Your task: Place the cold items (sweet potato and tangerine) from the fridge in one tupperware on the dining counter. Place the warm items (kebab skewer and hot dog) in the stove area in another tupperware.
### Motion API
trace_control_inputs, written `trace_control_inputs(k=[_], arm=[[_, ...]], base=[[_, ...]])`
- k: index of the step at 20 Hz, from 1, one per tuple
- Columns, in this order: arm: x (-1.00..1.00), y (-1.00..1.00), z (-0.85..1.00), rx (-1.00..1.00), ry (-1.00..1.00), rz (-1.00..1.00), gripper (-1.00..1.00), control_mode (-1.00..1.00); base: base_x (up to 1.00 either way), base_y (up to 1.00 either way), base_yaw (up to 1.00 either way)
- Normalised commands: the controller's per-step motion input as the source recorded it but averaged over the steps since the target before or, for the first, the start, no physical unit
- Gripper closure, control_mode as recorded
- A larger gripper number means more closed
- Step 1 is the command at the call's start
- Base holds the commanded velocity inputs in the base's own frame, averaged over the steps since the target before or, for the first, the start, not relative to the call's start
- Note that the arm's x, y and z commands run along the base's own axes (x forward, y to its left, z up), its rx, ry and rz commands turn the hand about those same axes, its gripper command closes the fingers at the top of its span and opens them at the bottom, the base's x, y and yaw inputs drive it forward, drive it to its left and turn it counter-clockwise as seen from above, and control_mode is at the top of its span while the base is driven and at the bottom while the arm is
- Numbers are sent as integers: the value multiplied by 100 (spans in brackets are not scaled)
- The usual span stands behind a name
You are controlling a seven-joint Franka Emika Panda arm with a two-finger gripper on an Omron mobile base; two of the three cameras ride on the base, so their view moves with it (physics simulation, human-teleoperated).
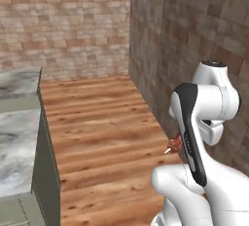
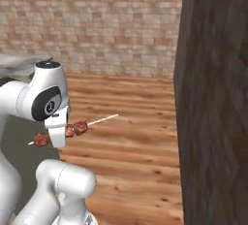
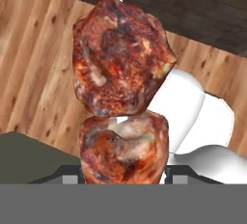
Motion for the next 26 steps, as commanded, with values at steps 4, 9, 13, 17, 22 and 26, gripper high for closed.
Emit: trace_control_inputs(k=[4,9,13,17,22,26], arm=[[0,0,0,0,0,0,100,100],[0,0,0,0,0,0,100,100],[0,0,0,0,0,0,100,100],[0,0,0,0,0,0,100,100],[0,0,0,0,0,0,100,100],[0,0,0,0,0,0,100,100]], base=[[99,-71,42],[100,-14,11],[100,-1,3],[100,-6,1],[100,-6,1],[100,-2,1]])
